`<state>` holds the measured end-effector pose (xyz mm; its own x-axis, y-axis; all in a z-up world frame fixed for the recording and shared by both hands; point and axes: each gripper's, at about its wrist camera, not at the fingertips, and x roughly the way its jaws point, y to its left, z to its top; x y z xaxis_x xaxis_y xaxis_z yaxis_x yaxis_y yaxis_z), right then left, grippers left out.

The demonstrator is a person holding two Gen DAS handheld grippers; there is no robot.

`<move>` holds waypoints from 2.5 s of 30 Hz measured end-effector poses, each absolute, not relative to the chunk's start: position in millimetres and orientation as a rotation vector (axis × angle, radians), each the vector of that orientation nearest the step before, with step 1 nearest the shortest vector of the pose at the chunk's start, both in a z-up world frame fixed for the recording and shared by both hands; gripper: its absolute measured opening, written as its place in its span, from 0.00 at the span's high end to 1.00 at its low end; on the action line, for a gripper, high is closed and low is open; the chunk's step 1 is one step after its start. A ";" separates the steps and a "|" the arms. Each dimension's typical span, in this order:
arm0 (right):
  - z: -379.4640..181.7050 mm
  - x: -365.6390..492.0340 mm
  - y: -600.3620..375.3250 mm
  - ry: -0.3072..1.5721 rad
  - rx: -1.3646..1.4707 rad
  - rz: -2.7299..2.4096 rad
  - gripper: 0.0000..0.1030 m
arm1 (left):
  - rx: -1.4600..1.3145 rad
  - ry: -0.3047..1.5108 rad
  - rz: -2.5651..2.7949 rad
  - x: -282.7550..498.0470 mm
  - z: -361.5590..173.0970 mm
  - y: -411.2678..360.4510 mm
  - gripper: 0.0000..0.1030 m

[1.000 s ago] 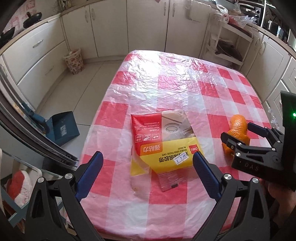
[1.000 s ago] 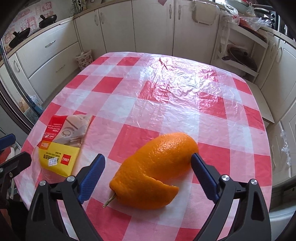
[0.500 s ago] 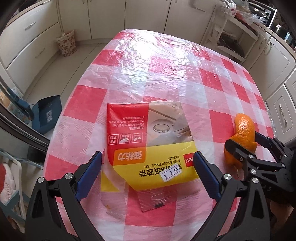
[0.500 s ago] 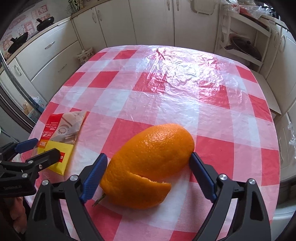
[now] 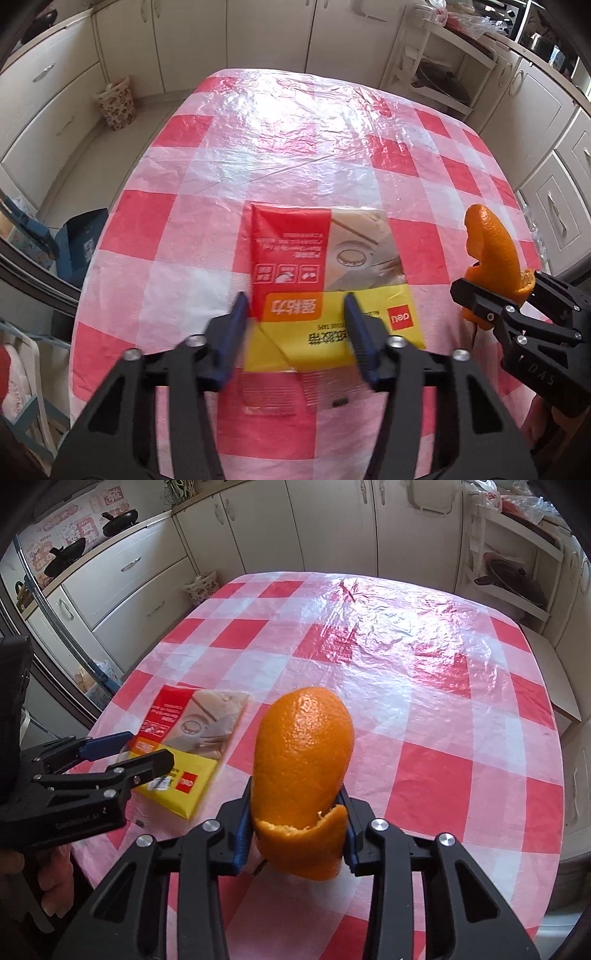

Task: Collect trash
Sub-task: 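Grasp the red-and-yellow packet with the left tool while the right tool grasps the large orange peel, then carry the packet and orange peel to the yellow bin and release both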

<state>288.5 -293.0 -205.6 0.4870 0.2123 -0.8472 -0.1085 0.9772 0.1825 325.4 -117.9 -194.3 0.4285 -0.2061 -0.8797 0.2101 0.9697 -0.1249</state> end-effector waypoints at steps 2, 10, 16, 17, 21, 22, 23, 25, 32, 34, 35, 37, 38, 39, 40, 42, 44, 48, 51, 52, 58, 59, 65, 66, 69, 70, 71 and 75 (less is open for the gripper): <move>-201.8 287.0 -298.6 1.036 0.113 0.195 0.63 | -0.022 1.117 -0.289 326.3 -194.8 -117.2 0.89; -201.9 283.5 -308.4 1.040 0.105 0.179 0.63 | -0.074 1.131 -0.333 328.3 -194.8 -116.9 0.75; -213.0 284.0 -294.1 1.053 0.036 0.183 0.63 | -0.064 1.099 -0.292 327.2 -193.9 -120.0 0.30; -213.5 284.4 -290.9 1.051 0.019 0.183 0.63 | -0.067 1.104 -0.294 327.8 -195.4 -121.6 0.30; -214.2 283.7 -286.9 1.049 0.010 0.196 0.63 | -0.082 1.097 -0.346 325.9 -196.3 -130.8 0.30; -214.2 283.4 -285.9 1.047 0.009 0.202 0.63 | -0.103 1.101 -0.378 325.0 -195.9 -133.0 0.30; -214.2 282.8 -285.0 1.045 0.008 0.206 0.63 | -0.117 1.108 -0.409 324.2 -195.9 -136.1 0.39; -214.1 281.8 -284.3 1.043 0.001 0.207 0.63 | -0.135 1.132 -0.476 322.7 -196.9 -142.9 0.64; -214.8 281.5 -284.9 1.043 0.010 0.219 0.62 | -0.127 1.103 -0.533 314.4 -188.6 -150.9 0.96; -214.0 281.8 -287.2 1.043 0.029 0.225 0.62 | -0.135 1.095 -0.519 315.4 -185.2 -149.3 0.96; -213.0 281.5 -288.9 1.042 0.043 0.227 0.62 | -0.139 1.091 -0.512 315.9 -183.1 -147.3 0.97; -211.2 281.0 -291.0 1.036 0.056 0.225 0.62 | -0.135 1.069 -0.487 315.6 -177.2 -142.8 0.97; -209.3 280.5 -293.2 1.031 0.059 0.223 0.62 | -0.124 1.052 -0.475 314.6 -173.3 -141.7 0.97; -207.1 279.9 -294.7 1.025 0.060 0.221 0.62 | -0.109 1.032 -0.465 312.9 -169.0 -140.7 0.97; -204.6 278.8 -297.4 1.017 0.062 0.216 0.62 | -0.087 1.006 -0.455 310.4 -163.3 -141.6 0.97; -198.8 276.0 -305.2 0.999 0.069 0.203 0.62 | -0.062 0.968 -0.454 305.2 -152.9 -141.5 0.97; -192.4 271.4 -314.6 0.979 0.073 0.185 0.62 | -0.029 0.928 -0.458 298.4 -142.8 -146.9 0.97; -179.0 254.8 -346.8 0.941 0.080 0.117 0.62 | 0.044 0.843 -0.479 278.4 -123.6 -163.0 0.97; -169.4 235.4 -384.9 0.916 0.123 0.040 0.62 | 0.062 0.796 -0.520 263.6 -110.0 -174.4 0.97; -165.9 226.7 -399.7 0.907 0.143 0.011 0.62 | 0.064 0.784 -0.538 258.0 -106.2 -178.9 0.96; -152.2 176.0 -464.2 0.877 0.177 -0.146 0.62 | 0.085 0.721 -0.631 220.2 -84.9 -218.6 0.97; -154.7 168.7 -475.1 0.886 0.183 -0.178 0.62 | 0.083 0.718 -0.647 213.4 -81.8 -226.6 0.97; -199.7 157.3 -528.0 1.043 0.275 -0.303 0.50 | 0.071 0.725 -0.725 180.6 -76.7 -270.5 0.97; -209.7 157.6 -536.2 1.089 0.301 -0.320 0.37 | 0.071 0.728 -0.737 175.0 -76.6 -278.5 0.97; -212.2 144.2 -561.9 1.092 0.424 -0.375 0.34 | 0.079 0.740 -0.772 159.6 -77.7 -301.8 0.97; -205.1 139.6 -569.1 1.062 0.471 -0.380 0.34 | 0.083 0.745 -0.785 154.6 -79.0 -310.8 0.97; -195.5 134.2 -574.4 1.020 0.508 -0.385 0.34 | 0.087 0.752 -0.797 151.1 -80.7 -318.9 0.97; -142.6 111.2 -581.4 0.797 0.567 -0.382 0.26 | 0.106 0.821 -0.858 139.5 -101.2 -364.2 0.96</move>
<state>111.2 -581.4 -142.6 0.6441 -0.1097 -0.7571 0.5214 0.7871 0.3295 139.5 -364.2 -101.2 0.3747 -0.6298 -0.6804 0.7073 0.6686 -0.2294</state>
